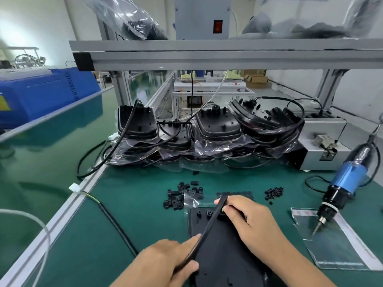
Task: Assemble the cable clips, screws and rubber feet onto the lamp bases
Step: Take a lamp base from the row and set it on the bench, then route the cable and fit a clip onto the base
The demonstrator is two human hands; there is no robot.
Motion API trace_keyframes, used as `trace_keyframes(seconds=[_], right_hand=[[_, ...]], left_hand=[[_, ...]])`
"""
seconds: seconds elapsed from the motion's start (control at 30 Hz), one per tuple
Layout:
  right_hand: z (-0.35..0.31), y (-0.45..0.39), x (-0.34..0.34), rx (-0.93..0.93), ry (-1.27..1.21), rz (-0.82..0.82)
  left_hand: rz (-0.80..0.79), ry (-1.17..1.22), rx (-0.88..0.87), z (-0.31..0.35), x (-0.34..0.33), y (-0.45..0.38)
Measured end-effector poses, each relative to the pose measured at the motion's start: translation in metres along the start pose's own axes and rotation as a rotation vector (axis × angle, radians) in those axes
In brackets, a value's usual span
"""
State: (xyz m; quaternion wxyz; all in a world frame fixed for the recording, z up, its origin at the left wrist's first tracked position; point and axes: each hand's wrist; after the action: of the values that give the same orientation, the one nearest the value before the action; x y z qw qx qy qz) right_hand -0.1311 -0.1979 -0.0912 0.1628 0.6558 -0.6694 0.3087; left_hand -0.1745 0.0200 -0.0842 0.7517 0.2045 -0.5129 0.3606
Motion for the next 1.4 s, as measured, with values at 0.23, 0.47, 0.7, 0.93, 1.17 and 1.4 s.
trace_keyframes(seconds=[0.23,0.47,0.7,0.93,1.17,1.4], right_hand=[[0.025,0.004,0.032,-0.405,0.434,0.213],[0.034,0.008,0.022,-0.137,0.290,0.163],[-0.013,0.001,0.013,0.058,-0.133,0.018],[-0.014,-0.003,-0.003,0.091,-0.161,0.032],[-0.015,-0.006,-0.005,0.063,-0.161,0.040],[-0.017,-0.020,0.005,-0.139,-0.341,-0.160]], left_hand=[[0.279,0.257,0.144,-0.007,0.003,0.004],[-0.020,0.842,-0.130,-0.045,0.050,-0.003],[0.512,0.249,0.264,-0.074,0.039,-0.081],[0.305,-0.005,0.311,-0.083,0.017,-0.118],[0.366,0.246,0.358,-0.084,0.036,-0.116],[0.381,0.755,0.472,-0.084,0.051,-0.105]])
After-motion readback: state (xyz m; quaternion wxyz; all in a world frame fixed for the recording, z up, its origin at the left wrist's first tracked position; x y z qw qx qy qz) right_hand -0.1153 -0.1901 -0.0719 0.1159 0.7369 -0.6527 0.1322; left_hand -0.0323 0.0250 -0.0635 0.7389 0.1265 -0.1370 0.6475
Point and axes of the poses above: each hand's wrist, its own y-axis away from the middle knuckle, its own x-axis out of the back of the hand, z = x × y, and after that the axes turned 13 degrees about -x, right-handed
